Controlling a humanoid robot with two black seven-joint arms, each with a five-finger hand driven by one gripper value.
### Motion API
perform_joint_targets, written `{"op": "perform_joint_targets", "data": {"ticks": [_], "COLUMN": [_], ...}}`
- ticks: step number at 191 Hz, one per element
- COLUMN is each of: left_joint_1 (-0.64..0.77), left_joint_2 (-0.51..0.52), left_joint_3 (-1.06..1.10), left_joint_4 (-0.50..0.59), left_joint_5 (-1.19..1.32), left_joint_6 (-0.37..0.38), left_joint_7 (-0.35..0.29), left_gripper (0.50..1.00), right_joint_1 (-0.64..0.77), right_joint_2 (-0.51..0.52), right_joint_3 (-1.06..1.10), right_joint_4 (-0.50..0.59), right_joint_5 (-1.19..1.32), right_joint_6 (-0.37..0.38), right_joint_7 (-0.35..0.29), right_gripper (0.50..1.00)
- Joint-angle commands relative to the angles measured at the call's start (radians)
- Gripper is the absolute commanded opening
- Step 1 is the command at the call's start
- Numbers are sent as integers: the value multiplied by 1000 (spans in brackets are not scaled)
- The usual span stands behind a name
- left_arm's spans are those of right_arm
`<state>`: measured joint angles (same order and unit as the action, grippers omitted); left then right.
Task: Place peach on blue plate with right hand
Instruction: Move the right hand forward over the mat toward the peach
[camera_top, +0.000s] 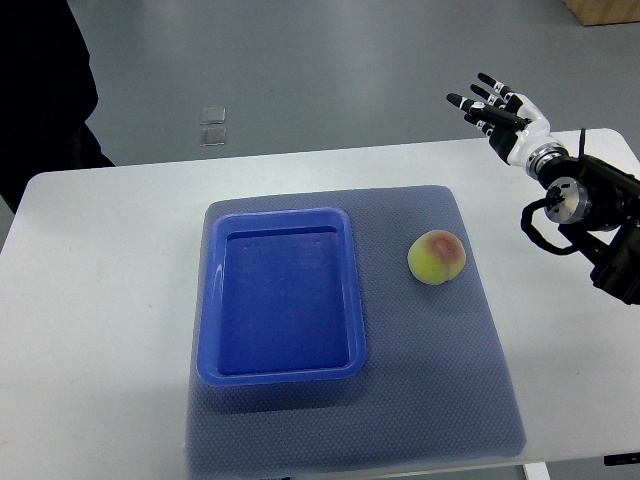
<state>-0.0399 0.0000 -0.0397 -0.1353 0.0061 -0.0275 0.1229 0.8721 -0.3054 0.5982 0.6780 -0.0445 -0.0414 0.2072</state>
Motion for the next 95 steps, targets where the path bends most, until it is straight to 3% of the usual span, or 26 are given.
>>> {"op": "perform_joint_targets", "data": {"ticks": [1, 48, 95], "left_joint_1": [0, 0, 0], "left_joint_2": [0, 0, 0], "left_joint_3": [-2, -2, 0], "left_joint_4": [-3, -3, -1], "left_joint_5": [0, 0, 0], "left_joint_6": [0, -2, -2], "left_joint_7": [1, 1, 0], "left_gripper": [1000, 1000, 1000], "right_joint_1": [-1, -1, 2], "right_joint_2": [2, -1, -14], "right_joint_3": [-5, -15, -21], "right_joint_4": [0, 2, 3], "right_joint_5": [-1, -3, -60], "right_joint_6": [0, 3, 66], "right_joint_7": [0, -2, -3], "right_gripper": [928, 928, 928]}}
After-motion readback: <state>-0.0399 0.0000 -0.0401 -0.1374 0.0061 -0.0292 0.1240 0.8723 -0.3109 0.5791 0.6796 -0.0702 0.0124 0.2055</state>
